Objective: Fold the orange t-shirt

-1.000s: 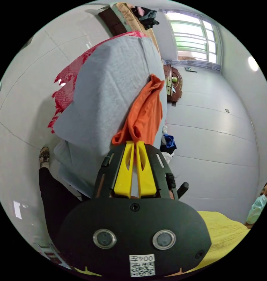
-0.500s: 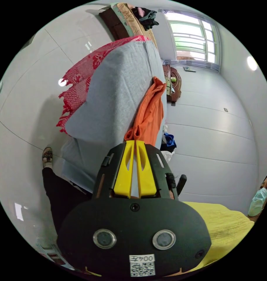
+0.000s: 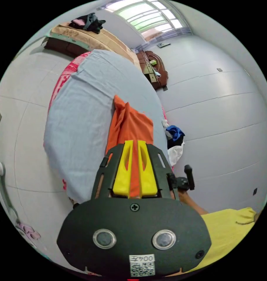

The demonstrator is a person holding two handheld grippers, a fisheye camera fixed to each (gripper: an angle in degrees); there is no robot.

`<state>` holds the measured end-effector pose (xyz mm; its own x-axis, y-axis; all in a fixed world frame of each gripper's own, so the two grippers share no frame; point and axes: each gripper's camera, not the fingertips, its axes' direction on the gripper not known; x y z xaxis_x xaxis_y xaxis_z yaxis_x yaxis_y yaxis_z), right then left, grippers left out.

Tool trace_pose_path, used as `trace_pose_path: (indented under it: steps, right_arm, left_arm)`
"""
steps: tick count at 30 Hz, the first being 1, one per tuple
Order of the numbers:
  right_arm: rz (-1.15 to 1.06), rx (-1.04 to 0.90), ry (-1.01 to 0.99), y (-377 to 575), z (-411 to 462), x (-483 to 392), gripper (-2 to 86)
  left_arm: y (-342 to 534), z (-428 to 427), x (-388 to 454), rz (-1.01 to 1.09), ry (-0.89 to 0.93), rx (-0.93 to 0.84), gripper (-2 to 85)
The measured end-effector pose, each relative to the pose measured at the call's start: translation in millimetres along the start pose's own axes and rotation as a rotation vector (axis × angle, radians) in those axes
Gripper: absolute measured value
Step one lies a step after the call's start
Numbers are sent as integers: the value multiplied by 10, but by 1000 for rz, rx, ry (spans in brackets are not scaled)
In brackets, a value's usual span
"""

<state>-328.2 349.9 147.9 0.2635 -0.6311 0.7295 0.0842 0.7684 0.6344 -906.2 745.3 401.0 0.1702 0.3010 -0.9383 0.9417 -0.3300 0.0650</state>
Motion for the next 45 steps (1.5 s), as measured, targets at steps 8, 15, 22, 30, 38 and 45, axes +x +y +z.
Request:
trace_pose_path:
  steps: [8,15,22,30,38,45]
  right_arm:
    - [54,-131,4,-371,233,338,73]
    - [21,-194,2,-573,425,496,68]
    - [19,-192,12,-659,608,600,64]
    - [43,-187,0,-740,787,721,61]
    - [45,-206,13,-875,962,752,61]
    - [73,-195,-17,-932,1059,826,62]
  left_arm:
    - [-1190,865,-379,-123,73,-193,143]
    - [-1512,1613,-611,-187,33,-298,149]
    - [-1554,2119,-680,-164,6,-298,101]
    - [-980,2292,415,550,-382,-83,20]
    - [-727,2891,115,603,-623,-98,9]
    - [-778,3023,-197,460,-671,-101,3]
